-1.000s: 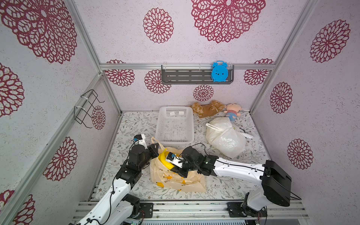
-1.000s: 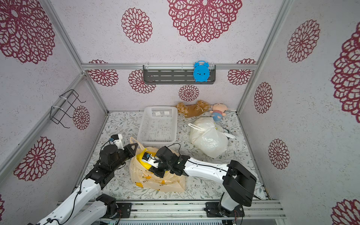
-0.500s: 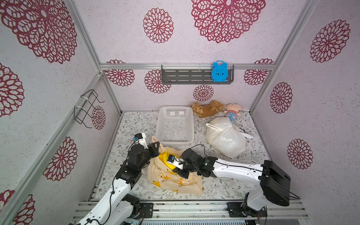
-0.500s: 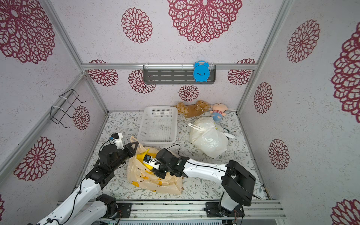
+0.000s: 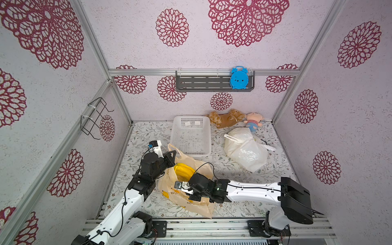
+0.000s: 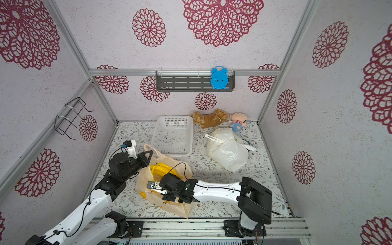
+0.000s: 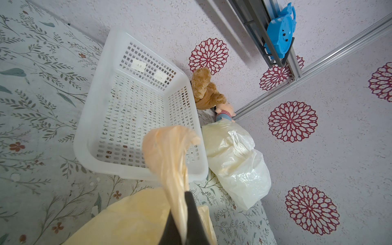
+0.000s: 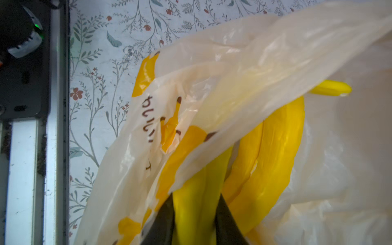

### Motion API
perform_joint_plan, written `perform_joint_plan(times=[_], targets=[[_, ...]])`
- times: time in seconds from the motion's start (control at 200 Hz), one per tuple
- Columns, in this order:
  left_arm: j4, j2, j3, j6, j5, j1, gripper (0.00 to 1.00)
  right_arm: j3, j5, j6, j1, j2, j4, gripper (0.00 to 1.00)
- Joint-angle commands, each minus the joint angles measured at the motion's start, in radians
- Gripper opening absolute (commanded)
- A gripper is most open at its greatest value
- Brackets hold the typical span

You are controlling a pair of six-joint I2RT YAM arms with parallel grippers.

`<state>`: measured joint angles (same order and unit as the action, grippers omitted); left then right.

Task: Place the banana into a plastic bag & tie a knot
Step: Place the banana into the plastic bag.

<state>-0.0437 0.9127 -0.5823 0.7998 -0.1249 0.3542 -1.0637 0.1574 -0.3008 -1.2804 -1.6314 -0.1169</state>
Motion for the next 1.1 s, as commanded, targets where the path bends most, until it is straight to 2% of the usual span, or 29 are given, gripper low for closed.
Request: perform_joint_plan(times=[0.0, 0.175, 0.355, 0.49, 0.56, 0.72, 0.866, 1.096], targets=[[-0.053, 0.002, -0.023, -0.018, -0.026, -0.003, 0.0, -0.072, 0.045, -0.04, 0.005, -0.036, -0.047, 0.0], [-0.048, -0.009, 0.003, 0.001, -0.015, -0.003, 0.0, -0.219, -0.017, -0.014, 0.045, -0.135, -0.145, 0.0], [0.052, -0.02, 0.035, 0.031, 0.103, -0.004, 0.0, -0.31, 0.025, 0.04, 0.065, -0.188, -0.178, 0.44], [0.095, -0.025, 0.058, 0.045, 0.159, -0.005, 0.0, -0.321, 0.037, 0.095, 0.065, -0.148, -0.19, 0.63], [0.115, -0.022, 0.058, 0.045, 0.177, -0.006, 0.0, -0.314, 0.023, 0.132, 0.106, -0.115, -0.202, 0.71], [0.13, -0.023, 0.063, 0.044, 0.188, -0.008, 0.0, -0.26, -0.011, 0.25, 0.165, -0.027, -0.23, 0.69], [0.128, -0.022, 0.067, 0.044, 0.181, -0.009, 0.0, -0.199, -0.108, 0.382, 0.275, 0.028, -0.282, 0.56], [0.107, -0.006, 0.066, 0.041, 0.17, -0.008, 0.0, -0.234, -0.144, 0.406, 0.296, -0.023, -0.421, 0.48]])
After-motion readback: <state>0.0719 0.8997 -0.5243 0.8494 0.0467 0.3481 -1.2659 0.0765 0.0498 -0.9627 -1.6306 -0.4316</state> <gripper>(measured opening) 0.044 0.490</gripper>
